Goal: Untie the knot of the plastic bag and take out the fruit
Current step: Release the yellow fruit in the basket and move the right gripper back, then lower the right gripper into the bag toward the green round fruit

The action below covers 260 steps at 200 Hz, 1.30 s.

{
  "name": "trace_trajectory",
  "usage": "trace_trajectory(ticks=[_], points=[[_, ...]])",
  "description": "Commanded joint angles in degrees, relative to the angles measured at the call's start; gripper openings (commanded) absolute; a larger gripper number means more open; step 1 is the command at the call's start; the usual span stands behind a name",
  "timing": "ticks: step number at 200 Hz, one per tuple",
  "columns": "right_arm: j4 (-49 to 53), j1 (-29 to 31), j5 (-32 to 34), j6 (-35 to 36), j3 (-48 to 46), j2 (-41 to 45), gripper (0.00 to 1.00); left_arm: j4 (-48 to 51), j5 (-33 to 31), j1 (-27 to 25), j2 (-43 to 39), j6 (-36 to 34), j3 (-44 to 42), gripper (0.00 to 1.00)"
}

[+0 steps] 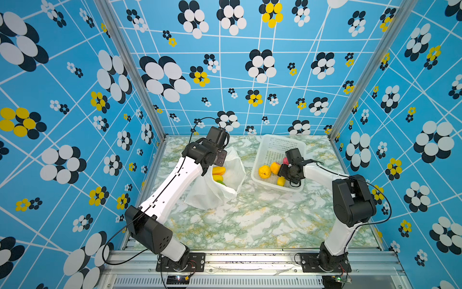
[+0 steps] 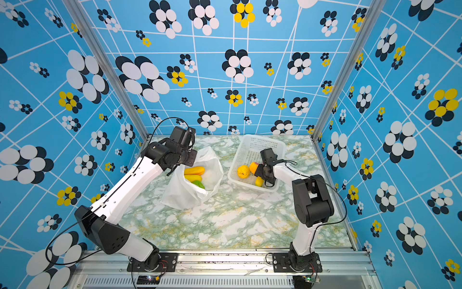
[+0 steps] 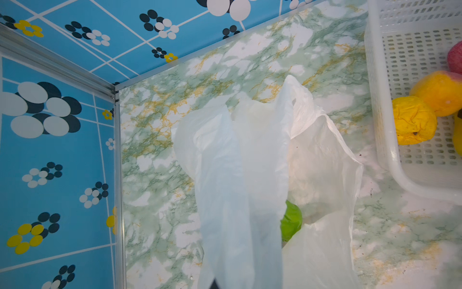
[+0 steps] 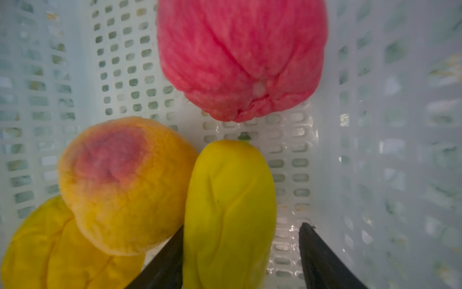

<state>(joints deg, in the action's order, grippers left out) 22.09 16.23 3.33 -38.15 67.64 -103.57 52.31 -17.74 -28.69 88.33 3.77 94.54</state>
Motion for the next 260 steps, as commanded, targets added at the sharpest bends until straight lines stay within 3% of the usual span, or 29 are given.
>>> trace_trajectory(ticks=[1,36,62,98,129,151,173,229,260], points=[[0.02,1.86,2.85,1.86,-0.22,4.49,0.70,-0.78,1.99,-0.16,-3.15,-0.80,-0.67,0.00],[0.49,9.65,14.71,6.68,-0.22,11.38,0.63,-0.79,3.04,-0.41,-3.43,-1.05,-0.76,0.00],[-8.64,16.54,19.32,12.52,-5.16,17.85,0.61,-0.72,5.03,-0.40,-3.21,-1.09,-0.59,0.00],[-19.49,24.82,10.37,19.03,-8.29,19.90,0.58,-0.85,5.61,-0.58,-3.95,-1.13,-0.81,0.00],[-18.49,25.99,-4.15,15.55,-1.56,9.01,0.45,-1.25,5.61,-0.58,-4.76,-1.13,-1.13,0.00],[-16.52,27.07,-8.58,14.29,3.47,1.64,0.43,-1.24,4.79,-0.58,-4.76,-1.21,-1.29,0.00],[-16.11,28.55,-10.76,14.36,6.31,-2.22,0.50,-1.30,4.94,-0.65,-4.79,-1.25,-1.34,0.00],[-9.43,30.34,-8.00,18.18,18.76,-13.34,0.83,-1.11,5.37,-0.68,-4.90,-1.07,-0.83,0.00],[-5.03,30.44,-6.99,20.74,28.16,-20.68,0.91,-1.28,5.18,-0.67,-5.34,-1.13,-0.96,0.00]])
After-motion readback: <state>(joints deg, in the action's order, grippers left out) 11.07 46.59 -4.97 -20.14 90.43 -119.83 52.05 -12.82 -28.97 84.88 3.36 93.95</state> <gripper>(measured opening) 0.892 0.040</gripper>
